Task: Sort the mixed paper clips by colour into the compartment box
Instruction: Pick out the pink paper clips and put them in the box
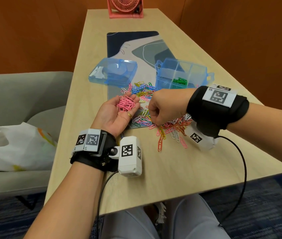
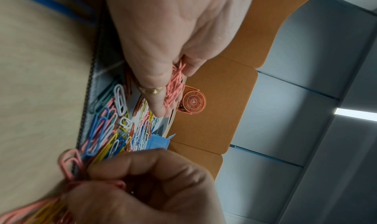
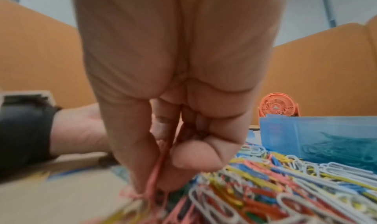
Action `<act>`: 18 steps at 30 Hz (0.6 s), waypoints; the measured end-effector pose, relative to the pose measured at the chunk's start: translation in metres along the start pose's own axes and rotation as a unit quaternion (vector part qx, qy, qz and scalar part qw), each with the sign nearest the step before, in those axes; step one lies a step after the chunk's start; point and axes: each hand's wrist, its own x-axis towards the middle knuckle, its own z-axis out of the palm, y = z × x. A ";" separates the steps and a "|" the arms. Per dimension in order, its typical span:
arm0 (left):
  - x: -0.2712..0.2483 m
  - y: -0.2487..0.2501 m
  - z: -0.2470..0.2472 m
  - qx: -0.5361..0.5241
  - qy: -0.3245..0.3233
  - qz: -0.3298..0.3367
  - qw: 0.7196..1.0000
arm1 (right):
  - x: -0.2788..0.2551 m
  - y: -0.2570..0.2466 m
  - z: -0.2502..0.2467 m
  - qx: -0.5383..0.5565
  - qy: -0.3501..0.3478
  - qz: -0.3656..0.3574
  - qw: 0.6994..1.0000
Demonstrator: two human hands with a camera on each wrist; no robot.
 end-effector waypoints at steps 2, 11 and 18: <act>0.000 0.000 0.000 -0.003 0.001 -0.001 1.000 | 0.002 -0.003 0.005 -0.026 -0.006 -0.005 1.000; 0.001 0.001 -0.002 0.001 0.007 -0.002 1.000 | 0.007 -0.003 0.008 -0.075 -0.009 -0.023 0.997; 0.000 0.000 0.000 0.002 -0.005 0.001 1.000 | 0.010 -0.001 -0.013 0.019 0.045 -0.011 0.999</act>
